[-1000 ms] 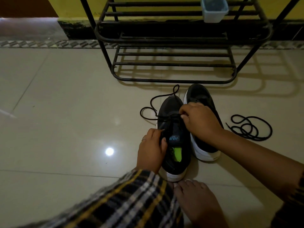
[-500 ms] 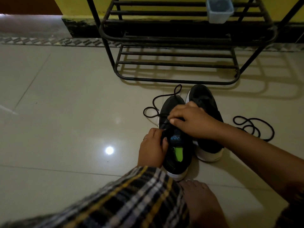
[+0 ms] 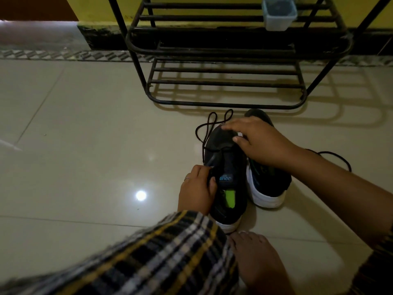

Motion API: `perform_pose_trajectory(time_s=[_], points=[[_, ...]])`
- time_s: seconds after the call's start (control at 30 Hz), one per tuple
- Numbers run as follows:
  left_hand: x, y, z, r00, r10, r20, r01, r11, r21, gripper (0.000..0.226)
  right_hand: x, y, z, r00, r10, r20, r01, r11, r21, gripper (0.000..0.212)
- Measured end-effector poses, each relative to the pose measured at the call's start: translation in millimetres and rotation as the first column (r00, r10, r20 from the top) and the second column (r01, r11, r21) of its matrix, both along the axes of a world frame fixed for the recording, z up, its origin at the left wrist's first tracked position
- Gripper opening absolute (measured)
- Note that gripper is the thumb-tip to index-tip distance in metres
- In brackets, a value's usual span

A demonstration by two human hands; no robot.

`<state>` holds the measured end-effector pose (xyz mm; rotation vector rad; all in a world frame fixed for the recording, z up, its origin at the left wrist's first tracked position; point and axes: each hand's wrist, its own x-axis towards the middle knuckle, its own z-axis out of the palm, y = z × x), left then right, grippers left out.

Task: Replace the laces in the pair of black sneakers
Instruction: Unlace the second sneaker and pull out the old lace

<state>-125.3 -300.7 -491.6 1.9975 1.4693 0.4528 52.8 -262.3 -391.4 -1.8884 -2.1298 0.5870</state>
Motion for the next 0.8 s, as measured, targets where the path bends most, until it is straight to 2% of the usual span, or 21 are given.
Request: perform_pose_trajectory(time_s=[0.1, 0.2, 0.33, 0.57, 0.63, 0.67, 0.73, 0.8], points=[[-0.5, -0.3, 0.4, 1.0, -0.001, 0.002, 0.001, 1.0, -0.001, 0.051, 10.5, -6.5, -21.1, 0.966, 0.051, 0.253, -0.037, 0.997, -0.062, 0.048], [-0.8, -0.3, 0.7, 1.0, -0.006, 0.001, 0.006, 1.0, -0.012, 0.045, 14.5, -13.6, -34.3, 0.898, 0.111, 0.426, -0.089, 0.994, -0.072, 0.052], [0.2, -0.1, 1.7, 1.0, -0.005, 0.004, 0.005, 1.0, -0.016, 0.045, 12.8, -16.9, -41.0, 0.876, 0.065, 0.478, -0.062, 0.998, -0.022, 0.048], [-0.3, -0.1, 1.3, 1.0, -0.01, 0.007, 0.01, 1.0, -0.007, 0.055, 10.4, -10.4, -47.1, 0.867, 0.01, 0.499, -0.027, 0.999, 0.027, 0.025], [-0.7, -0.3, 1.0, 1.0, -0.01, 0.008, 0.01, 1.0, -0.011, 0.051, 11.6, -10.2, -46.6, 0.893, -0.004, 0.449, -0.014, 0.999, 0.036, 0.019], [-1.1, -0.5, 0.7, 1.0, -0.009, 0.008, 0.009, 1.0, -0.008, 0.051, 12.6, -10.7, -46.0, 0.927, -0.036, 0.372, 0.017, 0.998, 0.054, 0.015], [-1.5, -0.6, -0.1, 1.0, -0.008, 0.01, 0.008, 1.0, 0.003, 0.057, 14.7, -11.7, -42.5, 0.986, -0.135, 0.094, 0.132, 0.991, 0.036, 0.01], [-1.8, -0.8, -1.3, 1.0, -0.005, 0.01, 0.004, 1.0, 0.009, 0.059, 14.0, -12.3, -35.1, 0.944, -0.257, -0.208, 0.253, 0.966, -0.047, 0.017]])
